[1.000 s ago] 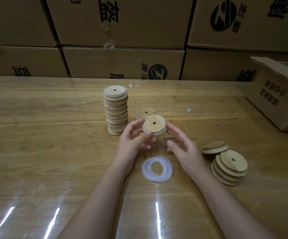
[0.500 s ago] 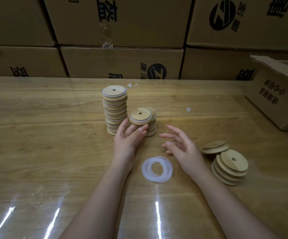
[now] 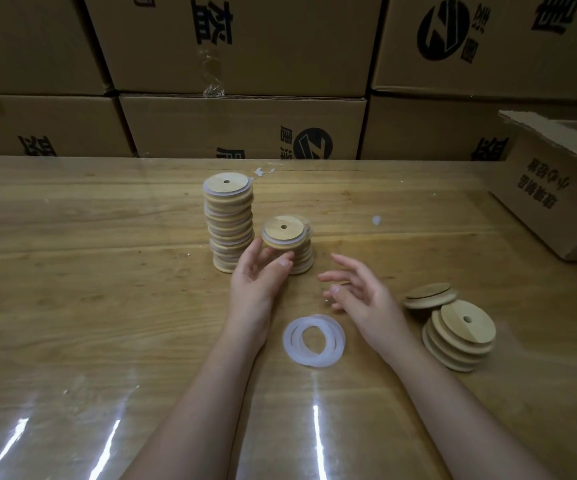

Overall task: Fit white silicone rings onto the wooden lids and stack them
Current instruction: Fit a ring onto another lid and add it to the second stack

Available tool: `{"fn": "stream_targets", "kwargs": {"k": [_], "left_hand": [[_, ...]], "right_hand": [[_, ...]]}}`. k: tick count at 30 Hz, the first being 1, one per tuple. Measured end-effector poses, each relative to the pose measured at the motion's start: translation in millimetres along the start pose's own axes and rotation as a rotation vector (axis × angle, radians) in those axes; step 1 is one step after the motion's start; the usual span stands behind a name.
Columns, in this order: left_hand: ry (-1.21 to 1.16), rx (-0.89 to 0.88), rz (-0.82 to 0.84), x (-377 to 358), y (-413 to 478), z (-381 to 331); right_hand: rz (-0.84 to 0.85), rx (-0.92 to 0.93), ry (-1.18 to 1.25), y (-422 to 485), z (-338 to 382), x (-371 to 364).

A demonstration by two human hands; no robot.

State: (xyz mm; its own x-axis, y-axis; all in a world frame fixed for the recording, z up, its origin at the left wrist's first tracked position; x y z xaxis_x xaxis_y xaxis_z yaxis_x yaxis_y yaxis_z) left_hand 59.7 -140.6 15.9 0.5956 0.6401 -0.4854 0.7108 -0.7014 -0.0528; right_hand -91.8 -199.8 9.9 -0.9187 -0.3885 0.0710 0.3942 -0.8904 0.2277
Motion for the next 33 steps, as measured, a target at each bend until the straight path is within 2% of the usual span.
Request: {"fn": "stream_targets", "kwargs": {"k": [9, 15, 20, 24, 33], "left_hand": [[0.274, -0.206, -0.028, -0.8, -3.3, 3.1], [0.343, -0.272, -0.015, -2.1, -5.2, -0.9], [0.393, -0.310, 0.058, -4.9, -7.7, -1.0], [0.423, -0.396, 0.035, -4.6, -8.2, -1.7], [0.397, -0.368, 0.057, -4.2, -6.8, 1.9]], "right_hand": [[-0.007, -0.002, -0.006, 0.4, 0.1, -0.4], [-0.009, -0.002, 0.000, 0.0, 2.0, -0.1], [-0.011, 0.003, -0.021, -0.7, 3.3, 0.1], [-0.010, 0.003, -0.022, -1.0, 4.7, 0.0], [-0.054, -0.030, -0.082, -0.1, 2.8, 1.1]]}}
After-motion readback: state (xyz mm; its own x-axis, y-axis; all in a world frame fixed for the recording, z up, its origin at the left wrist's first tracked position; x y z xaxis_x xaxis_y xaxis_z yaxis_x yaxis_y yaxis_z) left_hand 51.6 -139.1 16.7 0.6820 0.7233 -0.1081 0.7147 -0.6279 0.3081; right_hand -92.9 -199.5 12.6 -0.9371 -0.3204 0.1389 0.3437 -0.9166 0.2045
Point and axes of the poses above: each hand's wrist, its own y-axis towards the middle knuckle, its own x-axis out of the back of the hand, z = x × y, the point moved 3 cm from there along y, towards the middle knuckle, and after that the axes turned 10 degrees about -z, right-handed, at the moved point
